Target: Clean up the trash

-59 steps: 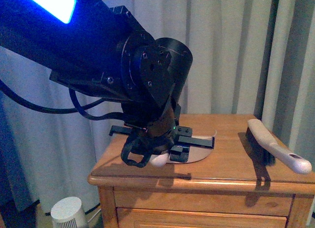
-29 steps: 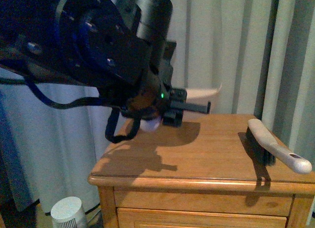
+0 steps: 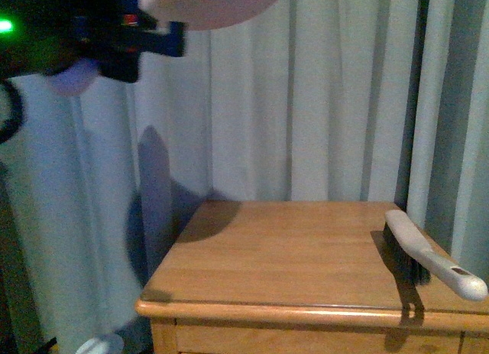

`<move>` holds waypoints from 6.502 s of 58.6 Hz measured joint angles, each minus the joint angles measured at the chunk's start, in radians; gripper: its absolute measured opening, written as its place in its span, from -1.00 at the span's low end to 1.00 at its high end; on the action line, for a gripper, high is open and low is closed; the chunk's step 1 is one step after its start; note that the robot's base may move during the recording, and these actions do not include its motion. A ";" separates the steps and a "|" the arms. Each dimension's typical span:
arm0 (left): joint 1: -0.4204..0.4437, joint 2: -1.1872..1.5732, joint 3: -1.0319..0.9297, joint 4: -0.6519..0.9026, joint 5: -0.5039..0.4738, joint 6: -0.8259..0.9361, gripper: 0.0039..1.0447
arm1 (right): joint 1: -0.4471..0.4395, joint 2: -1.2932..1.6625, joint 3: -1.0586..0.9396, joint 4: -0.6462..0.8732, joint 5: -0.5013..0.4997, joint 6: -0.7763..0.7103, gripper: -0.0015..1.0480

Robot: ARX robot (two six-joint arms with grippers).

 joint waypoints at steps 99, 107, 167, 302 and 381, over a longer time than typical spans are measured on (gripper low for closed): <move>0.726 -0.798 -0.459 -0.215 0.581 -0.537 -0.47 | 0.232 1.619 1.176 -0.249 0.124 0.323 0.86; 0.726 -0.798 -0.459 -0.215 0.581 -0.537 -0.47 | 0.233 1.716 1.275 -0.319 0.119 0.359 0.86; 0.726 -0.798 -0.459 -0.215 0.581 -0.537 -0.47 | 0.244 1.886 1.330 -0.327 0.114 0.479 0.65; 0.729 -0.798 -0.463 -0.216 0.574 -0.540 -0.47 | 0.213 0.595 0.450 0.248 0.277 0.133 -0.61; 0.730 -0.801 -0.469 -0.216 0.580 -0.541 -0.47 | 0.214 0.596 0.448 0.248 0.286 0.131 -0.61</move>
